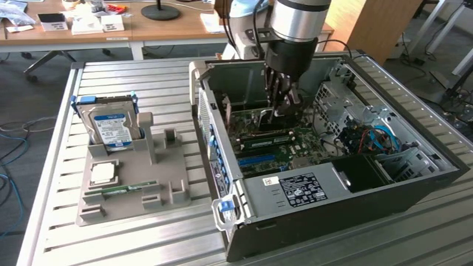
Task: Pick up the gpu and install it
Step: 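Insert the gpu into the slot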
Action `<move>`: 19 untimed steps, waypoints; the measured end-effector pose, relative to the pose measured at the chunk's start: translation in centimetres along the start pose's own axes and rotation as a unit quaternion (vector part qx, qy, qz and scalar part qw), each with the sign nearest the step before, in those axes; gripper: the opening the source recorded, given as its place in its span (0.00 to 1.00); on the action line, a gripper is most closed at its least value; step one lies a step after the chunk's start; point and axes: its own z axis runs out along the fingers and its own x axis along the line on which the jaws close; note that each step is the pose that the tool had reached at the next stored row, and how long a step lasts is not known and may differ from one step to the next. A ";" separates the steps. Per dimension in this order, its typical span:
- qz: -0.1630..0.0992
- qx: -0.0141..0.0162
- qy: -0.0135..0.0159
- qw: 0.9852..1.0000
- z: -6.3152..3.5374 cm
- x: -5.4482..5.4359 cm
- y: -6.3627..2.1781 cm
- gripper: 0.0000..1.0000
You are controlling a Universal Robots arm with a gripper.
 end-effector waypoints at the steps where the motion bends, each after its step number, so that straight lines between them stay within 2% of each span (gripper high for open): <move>1: 0.000 0.000 0.000 1.000 0.00 0.0 0.06 0.27; 19: 0.000 0.000 0.000 1.000 0.00 0.0 0.04 0.27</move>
